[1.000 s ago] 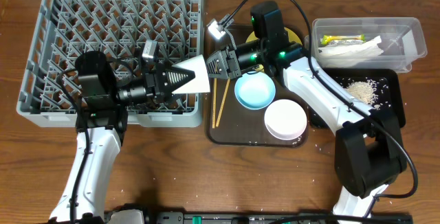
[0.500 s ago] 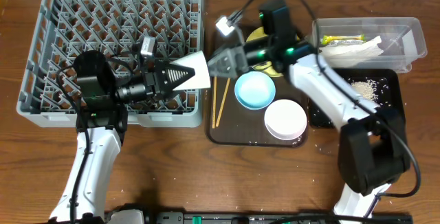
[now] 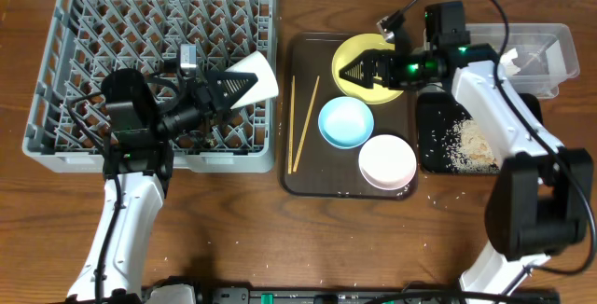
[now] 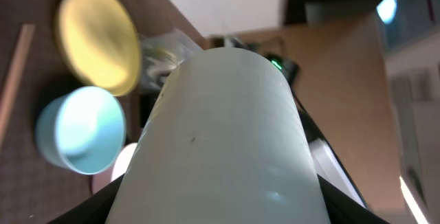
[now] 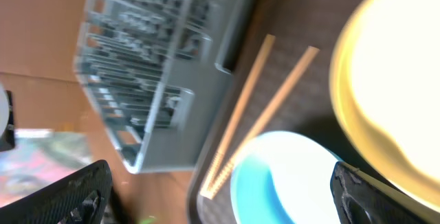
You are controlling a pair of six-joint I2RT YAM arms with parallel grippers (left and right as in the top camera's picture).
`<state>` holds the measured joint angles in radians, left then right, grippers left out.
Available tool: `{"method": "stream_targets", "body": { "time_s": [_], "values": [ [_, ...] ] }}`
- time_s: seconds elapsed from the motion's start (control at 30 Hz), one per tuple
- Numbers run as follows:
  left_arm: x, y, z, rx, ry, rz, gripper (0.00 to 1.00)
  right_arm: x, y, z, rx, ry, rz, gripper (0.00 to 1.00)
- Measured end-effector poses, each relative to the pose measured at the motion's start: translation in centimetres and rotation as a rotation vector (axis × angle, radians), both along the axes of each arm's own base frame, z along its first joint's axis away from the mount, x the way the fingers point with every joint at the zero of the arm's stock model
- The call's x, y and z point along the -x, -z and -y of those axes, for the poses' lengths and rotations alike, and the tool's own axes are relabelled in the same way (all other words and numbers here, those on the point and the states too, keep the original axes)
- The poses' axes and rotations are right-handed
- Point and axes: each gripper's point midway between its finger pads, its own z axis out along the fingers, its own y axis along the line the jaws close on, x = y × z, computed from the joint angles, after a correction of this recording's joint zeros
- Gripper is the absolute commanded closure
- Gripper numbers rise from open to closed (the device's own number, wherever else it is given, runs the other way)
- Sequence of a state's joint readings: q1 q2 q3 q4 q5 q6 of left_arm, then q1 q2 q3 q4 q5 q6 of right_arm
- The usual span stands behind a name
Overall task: Sort waste into correct bins and load items into the dishwasher
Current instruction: 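Release the cup from the right gripper and lower it into the rack with the left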
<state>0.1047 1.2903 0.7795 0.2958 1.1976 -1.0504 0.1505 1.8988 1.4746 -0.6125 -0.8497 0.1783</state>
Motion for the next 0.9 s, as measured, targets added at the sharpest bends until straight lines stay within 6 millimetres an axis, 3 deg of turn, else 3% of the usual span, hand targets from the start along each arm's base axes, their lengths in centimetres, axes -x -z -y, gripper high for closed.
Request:
{"method": "stream_targets", "body": {
  "time_s": [0.07, 0.23, 0.33, 0.6, 0.83, 0.9],
  "values": [
    [-0.4, 1.0, -0.4, -0.014, -0.043, -0.055, 0.76, 0.2, -0.3, 0.8, 0.054, 0.024, 0.015, 0.01],
    [-0.3, 3.6, -1.3, -0.085, -0.119, -0.219, 0.75, 1.0, -3.3, 3.1, 0.191, 0.088, 0.110, 0.01],
    [-0.2, 3.4, -2.3, -0.222, -0.167, -0.280, 0.75, 1.6, -4.8, 4.4, 0.260, 0.122, 0.152, 0.01],
    [1.6, 2.1, -3.5, -0.604, -0.219, -0.296, 0.74, 1.6, -4.7, 5.4, 0.320, 0.148, 0.164, 0.01],
    [2.9, 5.5, -3.8, -0.894, -0.192, -0.325, 0.74, 1.6, -4.5, 5.5, 0.332, 0.152, 0.160, 0.01],
    [2.7, 7.7, -3.1, -0.988, -0.142, -0.348, 0.74, 1.7, -4.5, 5.5, 0.335, 0.149, 0.159, 0.01]
  ]
}}
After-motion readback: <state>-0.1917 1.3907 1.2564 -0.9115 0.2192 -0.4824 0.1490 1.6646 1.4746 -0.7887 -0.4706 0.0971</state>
